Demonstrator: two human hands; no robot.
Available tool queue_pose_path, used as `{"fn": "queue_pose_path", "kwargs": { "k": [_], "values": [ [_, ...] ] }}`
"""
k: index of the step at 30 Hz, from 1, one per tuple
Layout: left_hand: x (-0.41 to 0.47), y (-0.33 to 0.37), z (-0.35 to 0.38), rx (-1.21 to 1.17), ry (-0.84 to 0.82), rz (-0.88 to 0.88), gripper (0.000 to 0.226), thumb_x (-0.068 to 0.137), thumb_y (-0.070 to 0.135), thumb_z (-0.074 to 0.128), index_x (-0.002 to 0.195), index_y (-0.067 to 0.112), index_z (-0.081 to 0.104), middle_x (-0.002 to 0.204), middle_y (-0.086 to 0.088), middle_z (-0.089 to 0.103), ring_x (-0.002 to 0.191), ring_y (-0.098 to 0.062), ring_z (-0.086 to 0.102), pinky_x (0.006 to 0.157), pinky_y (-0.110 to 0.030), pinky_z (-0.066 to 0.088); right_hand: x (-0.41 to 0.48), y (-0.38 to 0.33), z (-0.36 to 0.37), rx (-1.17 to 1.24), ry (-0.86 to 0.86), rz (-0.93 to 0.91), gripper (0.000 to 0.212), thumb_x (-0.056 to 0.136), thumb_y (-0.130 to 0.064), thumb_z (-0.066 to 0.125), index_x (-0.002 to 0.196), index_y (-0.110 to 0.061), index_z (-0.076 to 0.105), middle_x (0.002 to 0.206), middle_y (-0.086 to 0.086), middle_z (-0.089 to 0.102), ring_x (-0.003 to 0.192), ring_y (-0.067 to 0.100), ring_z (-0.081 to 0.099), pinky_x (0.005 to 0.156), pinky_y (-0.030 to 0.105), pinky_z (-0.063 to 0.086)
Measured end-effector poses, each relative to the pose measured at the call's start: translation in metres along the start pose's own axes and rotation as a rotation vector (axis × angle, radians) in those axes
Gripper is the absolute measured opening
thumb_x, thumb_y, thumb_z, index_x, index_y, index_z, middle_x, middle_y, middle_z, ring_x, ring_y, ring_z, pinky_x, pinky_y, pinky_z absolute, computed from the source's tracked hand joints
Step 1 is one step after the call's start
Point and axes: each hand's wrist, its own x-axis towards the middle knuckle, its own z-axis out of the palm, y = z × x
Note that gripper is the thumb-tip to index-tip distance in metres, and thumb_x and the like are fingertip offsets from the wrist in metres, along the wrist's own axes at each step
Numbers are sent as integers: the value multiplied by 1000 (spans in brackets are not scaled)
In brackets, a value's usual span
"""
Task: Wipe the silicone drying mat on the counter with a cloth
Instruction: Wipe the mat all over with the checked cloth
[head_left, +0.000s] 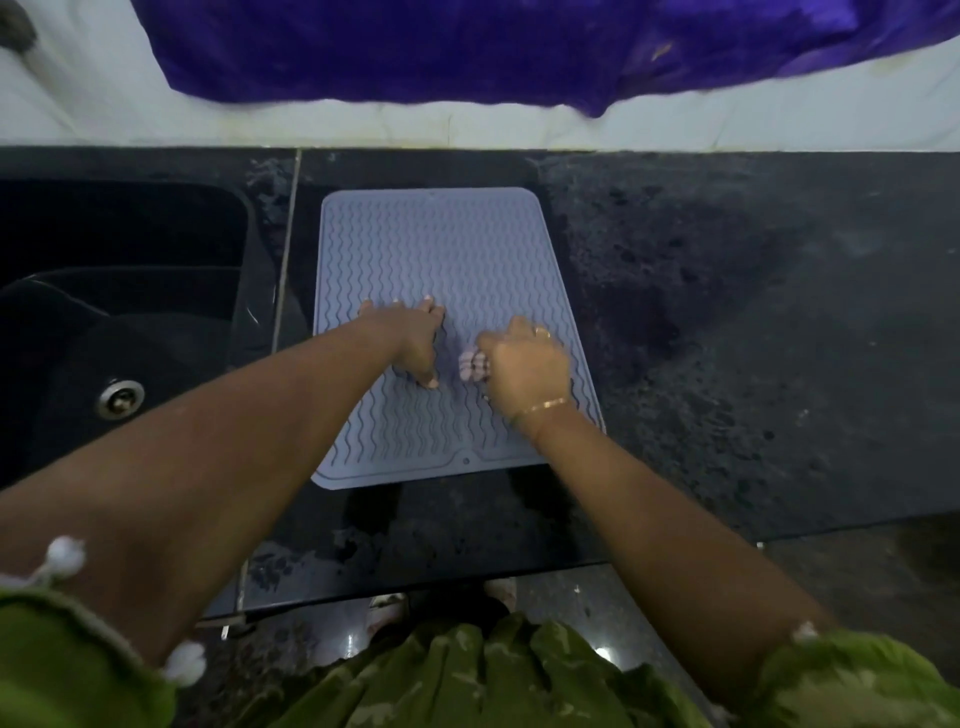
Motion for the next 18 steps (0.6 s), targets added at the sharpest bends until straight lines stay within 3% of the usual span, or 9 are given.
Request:
{"fn": "queue_pose_path", "kwargs": {
  "k": [2, 3, 5, 7, 10, 12, 14, 16, 18],
  "values": [
    [0, -1, 0, 0, -4, 6, 113, 78, 52, 69, 152, 20, -11, 160, 2, -14, 147, -28, 0, 117, -55, 2, -26, 0, 7, 35, 48, -84, 30, 46, -16, 87, 70, -19, 70, 72, 9, 62, 56, 27, 61, 41, 27, 46],
    [0, -1, 0, -1, -4, 9, 113, 78, 52, 69, 152, 20, -11, 160, 1, -13, 147, -29, 0, 117, -55, 2, -39, 1, 7, 60, 47, -129, 31, 44, -19, 88, 69, -19, 70, 72, 9, 61, 55, 26, 60, 40, 27, 46],
    [-1, -1, 2, 17, 5, 14, 114, 78, 54, 69, 152, 19, -11, 160, 0, -12, 147, -29, 1, 117, -54, 1, -54, 4, -1, 184, -27, -154, 32, 55, -25, 84, 84, -19, 72, 87, 9, 61, 71, 29, 62, 53, 32, 50],
    [-2, -1, 4, 46, 27, 30, 114, 77, 55, 69, 152, 18, -8, 161, -2, -9, 147, -29, 4, 118, -52, 2, -50, 15, -12, 301, -202, -78, 20, 76, -18, 69, 96, -22, 70, 100, 6, 58, 89, 26, 59, 68, 28, 47],
    [-6, -1, -3, 25, 56, 61, 110, 72, 54, 74, 153, 19, 9, 160, 0, 12, 144, -25, 21, 116, -46, 15, -14, 33, -23, 670, -192, 113, 19, 81, -6, 60, 75, -22, 67, 91, 2, 68, 86, 20, 64, 72, 23, 50],
    [-4, -2, -13, -40, 87, 65, 95, 69, 54, 77, 146, 21, 32, 149, 1, 38, 134, -22, 39, 108, -39, 31, 17, 42, -34, 859, -127, 236, 17, 82, -6, 63, 96, -13, 71, 93, -2, 68, 86, 15, 62, 79, 23, 50],
    [2, -3, -23, -117, 176, 24, 74, 72, 52, 75, 134, 20, 50, 133, 0, 54, 120, -20, 51, 94, -33, 42, 49, 48, -43, 1036, -137, 320, 31, 81, -5, 68, 111, -11, 66, 101, 0, 66, 88, 14, 58, 80, 21, 47],
    [9, -3, -33, -164, 289, -30, 71, 72, 48, 76, 132, 19, 50, 129, -2, 54, 117, -22, 53, 89, -32, 45, 80, 52, -54, 1125, -142, 363, 40, 78, -5, 71, 116, -11, 61, 105, 6, 64, 92, 17, 59, 85, 27, 49],
    [17, -3, -40, -165, 317, -52, 90, 68, 47, 80, 141, 18, 37, 142, -4, 44, 128, -24, 45, 100, -37, 41, 110, 55, -62, 1134, -133, 339, 41, 77, -7, 71, 116, -11, 59, 107, 8, 65, 96, 20, 61, 90, 33, 51]
  ]
}}
